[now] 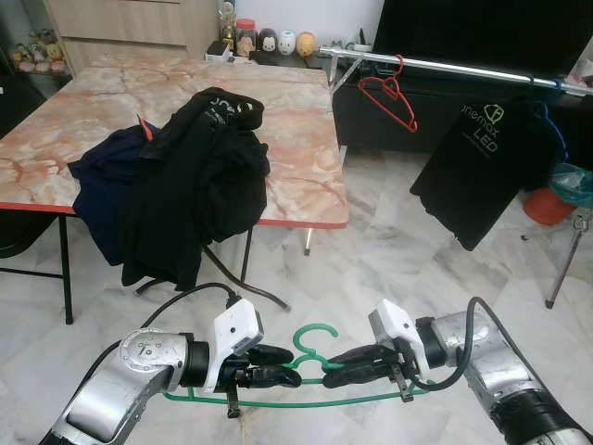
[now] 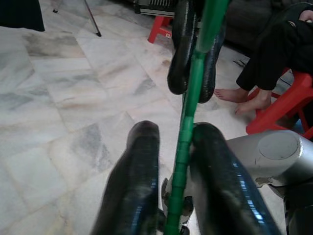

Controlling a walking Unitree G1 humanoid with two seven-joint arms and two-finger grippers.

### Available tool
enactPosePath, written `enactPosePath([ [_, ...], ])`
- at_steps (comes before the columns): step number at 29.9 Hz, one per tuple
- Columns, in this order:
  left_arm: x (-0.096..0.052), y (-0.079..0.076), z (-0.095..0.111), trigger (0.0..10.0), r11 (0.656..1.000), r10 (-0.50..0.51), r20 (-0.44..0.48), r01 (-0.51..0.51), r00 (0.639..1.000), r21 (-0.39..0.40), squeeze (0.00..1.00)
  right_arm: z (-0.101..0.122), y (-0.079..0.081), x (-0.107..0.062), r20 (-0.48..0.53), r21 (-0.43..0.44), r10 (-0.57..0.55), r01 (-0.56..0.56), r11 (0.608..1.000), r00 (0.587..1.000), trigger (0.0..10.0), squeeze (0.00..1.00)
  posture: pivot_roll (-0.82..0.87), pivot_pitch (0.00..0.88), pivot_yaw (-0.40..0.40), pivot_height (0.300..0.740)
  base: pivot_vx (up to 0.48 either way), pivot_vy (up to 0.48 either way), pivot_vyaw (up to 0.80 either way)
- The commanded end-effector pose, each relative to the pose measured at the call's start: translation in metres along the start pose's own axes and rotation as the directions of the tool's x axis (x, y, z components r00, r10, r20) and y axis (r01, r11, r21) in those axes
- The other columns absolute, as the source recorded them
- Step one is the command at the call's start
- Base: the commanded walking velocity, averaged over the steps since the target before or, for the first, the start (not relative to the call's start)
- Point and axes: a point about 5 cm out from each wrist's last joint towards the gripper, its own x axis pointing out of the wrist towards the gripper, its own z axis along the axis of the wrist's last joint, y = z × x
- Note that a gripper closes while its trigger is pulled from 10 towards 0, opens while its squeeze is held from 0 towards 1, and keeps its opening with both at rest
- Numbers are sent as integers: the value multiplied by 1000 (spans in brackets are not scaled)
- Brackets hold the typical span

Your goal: Hang hanger

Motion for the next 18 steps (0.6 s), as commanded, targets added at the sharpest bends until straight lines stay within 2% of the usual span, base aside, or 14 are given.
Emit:
enactPosePath([
  [1, 0, -3, 0, 0, 1000, -12, -10, 12, 1000, -7, 0, 8, -3, -2, 4, -37, 5, -5, 999, 1000, 10000, 0, 74, 0, -114, 740, 0, 0, 0],
  [10, 1, -3, -1, 0, 1000, -19, -12, 19, 1000, -8, 0, 7, -2, 0, 5, -33, 10, -10, 999, 1000, 10000, 0, 75, 0, -114, 740, 0, 0, 0],
  [11, 1, -3, -1, 0, 1000, -20, -11, 20, 1000, -7, 0, 7, -2, 0, 7, -30, 12, -12, 999, 1000, 10000, 325, 74, 0, -114, 740, 0, 0, 0],
  [12, 1, -3, -1, 0, 1000, -20, -11, 20, 1000, -6, 0, 7, -2, 0, 10, -27, 15, -14, 1000, 1000, 10000, 404, 74, 0, -114, 740, 0, 0, 0],
  [13, 1, -3, -1, 0, 1000, -19, -11, 19, 1000, -6, 0, 7, -2, 0, 14, -24, 18, -17, 1000, 1000, 10000, 890, 75, 0, -115, 740, 0, 0, 0],
  [14, 1, -3, -1, 0, 1000, -20, -11, 20, 1000, -4, 0, 7, -1, 0, 18, -20, 22, -22, 1000, 1000, 10000, 1000, 75, 0, -115, 740, 0, 0, 0],
  [18, 1, -2, -1, 0, 1000, -15, -7, 15, 1000, 0, 0, 7, 0, 1, 17, -17, 32, -31, 999, 999, 10000, 1000, 74, 0, -115, 740, 0, 0, 0],
])
